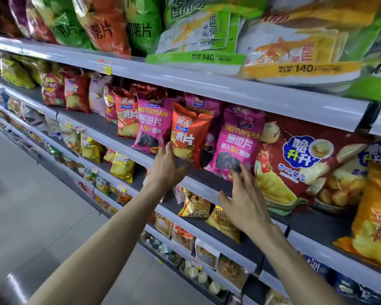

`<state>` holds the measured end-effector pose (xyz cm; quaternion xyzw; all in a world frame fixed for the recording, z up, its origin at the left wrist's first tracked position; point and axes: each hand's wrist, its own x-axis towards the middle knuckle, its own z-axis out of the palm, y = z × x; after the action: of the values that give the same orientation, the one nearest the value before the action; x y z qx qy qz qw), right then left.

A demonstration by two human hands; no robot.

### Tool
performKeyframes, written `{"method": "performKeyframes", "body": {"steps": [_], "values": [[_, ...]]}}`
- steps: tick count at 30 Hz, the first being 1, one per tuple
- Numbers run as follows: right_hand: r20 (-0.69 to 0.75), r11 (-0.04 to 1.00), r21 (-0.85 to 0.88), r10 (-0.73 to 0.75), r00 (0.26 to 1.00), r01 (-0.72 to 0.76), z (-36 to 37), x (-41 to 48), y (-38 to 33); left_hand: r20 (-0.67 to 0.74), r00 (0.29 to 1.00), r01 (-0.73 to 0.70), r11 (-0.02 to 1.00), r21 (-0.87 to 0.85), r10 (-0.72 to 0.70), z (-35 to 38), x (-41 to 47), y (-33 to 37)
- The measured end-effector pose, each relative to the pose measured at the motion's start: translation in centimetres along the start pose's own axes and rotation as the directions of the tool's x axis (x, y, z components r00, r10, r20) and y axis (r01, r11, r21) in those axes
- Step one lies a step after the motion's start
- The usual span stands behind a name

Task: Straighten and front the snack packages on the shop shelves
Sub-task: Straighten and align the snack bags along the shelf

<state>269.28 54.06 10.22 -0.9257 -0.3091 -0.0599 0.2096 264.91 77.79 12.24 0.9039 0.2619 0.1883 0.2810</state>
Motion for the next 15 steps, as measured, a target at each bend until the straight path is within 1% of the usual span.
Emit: {"method": "performKeyframes", "body": {"steps": [5,9,12,15], "values": [[-0.010,0.996,0.012,0.093,0.996,-0.092,1.3,0.5,-0.1,-0.047,0.998,-0.050,0.989,-0.137,0.044,1.8,3.8,-0.8],[-0.021,0.981,0.067,0.185,0.983,-0.183,2.0,1.0,-0.9,-0.044,0.999,-0.022,0.978,-0.206,0.013,2.8,5.9,-1.1],[-0.016,0.948,0.154,0.285,0.958,-0.279,2.1,1.7,-1.5,-0.057,0.998,-0.015,0.966,-0.259,0.000,3.3,7.4,-1.1],[-0.016,0.888,0.309,0.362,0.932,-0.340,2.6,2.1,-2.1,-0.062,0.998,-0.018,0.955,-0.296,0.000,3.8,8.3,-1.1]]}}
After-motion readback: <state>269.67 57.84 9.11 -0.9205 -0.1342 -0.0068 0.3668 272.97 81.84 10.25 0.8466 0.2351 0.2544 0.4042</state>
